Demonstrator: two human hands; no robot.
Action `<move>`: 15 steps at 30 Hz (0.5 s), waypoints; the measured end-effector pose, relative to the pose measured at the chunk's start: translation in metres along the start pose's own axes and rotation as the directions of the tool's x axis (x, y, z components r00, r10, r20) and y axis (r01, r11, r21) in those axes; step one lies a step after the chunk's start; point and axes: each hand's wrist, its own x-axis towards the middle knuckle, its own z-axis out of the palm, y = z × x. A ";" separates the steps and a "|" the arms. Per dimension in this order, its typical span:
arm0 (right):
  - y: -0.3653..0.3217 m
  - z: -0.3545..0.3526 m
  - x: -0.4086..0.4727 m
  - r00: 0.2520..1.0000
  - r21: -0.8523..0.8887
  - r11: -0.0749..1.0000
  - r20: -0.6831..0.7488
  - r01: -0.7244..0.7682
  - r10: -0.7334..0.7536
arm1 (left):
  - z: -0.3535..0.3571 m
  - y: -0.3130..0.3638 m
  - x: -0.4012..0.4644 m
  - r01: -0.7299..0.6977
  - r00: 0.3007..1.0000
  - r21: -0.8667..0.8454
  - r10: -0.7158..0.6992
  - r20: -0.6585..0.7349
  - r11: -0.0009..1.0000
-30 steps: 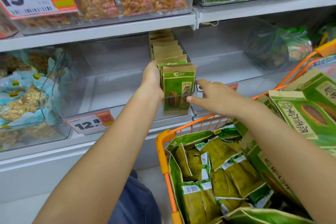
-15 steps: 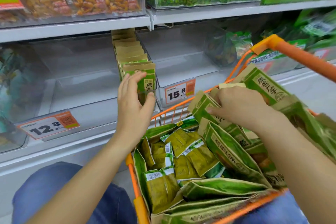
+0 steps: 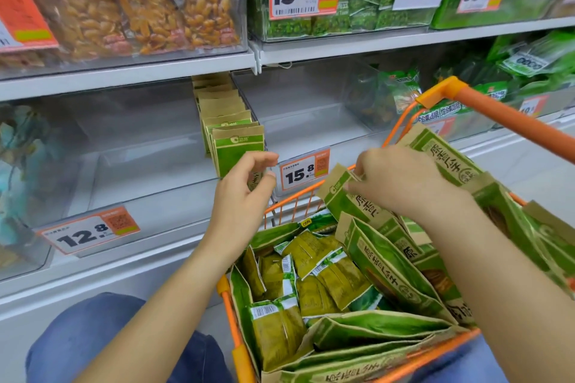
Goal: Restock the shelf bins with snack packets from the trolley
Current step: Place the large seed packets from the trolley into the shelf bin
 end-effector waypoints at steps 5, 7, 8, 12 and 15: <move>0.024 -0.017 -0.031 0.997 0.163 0.985 -0.059 0.055 -0.046 | 0.012 0.011 -0.007 -0.040 0.988 0.025 0.036 0.148 0.999; 0.044 -0.030 -0.051 0.992 0.231 0.970 -0.118 0.072 -0.045 | 0.024 0.024 -0.010 -0.084 0.942 0.035 0.068 0.328 0.996; 0.054 -0.034 -0.061 0.992 0.263 0.962 -0.118 0.079 -0.049 | 0.033 0.032 -0.011 -0.110 0.896 0.027 0.087 0.435 0.994; 0.087 -0.019 -0.101 0.982 0.495 0.863 -0.188 0.100 -0.006 | 0.075 0.062 -0.017 -0.260 0.656 -0.016 0.188 0.731 0.966; 0.103 0.004 -0.125 0.965 0.613 0.788 -0.239 0.060 0.112 | 0.102 0.072 -0.018 -0.330 0.563 -0.041 0.232 0.793 0.943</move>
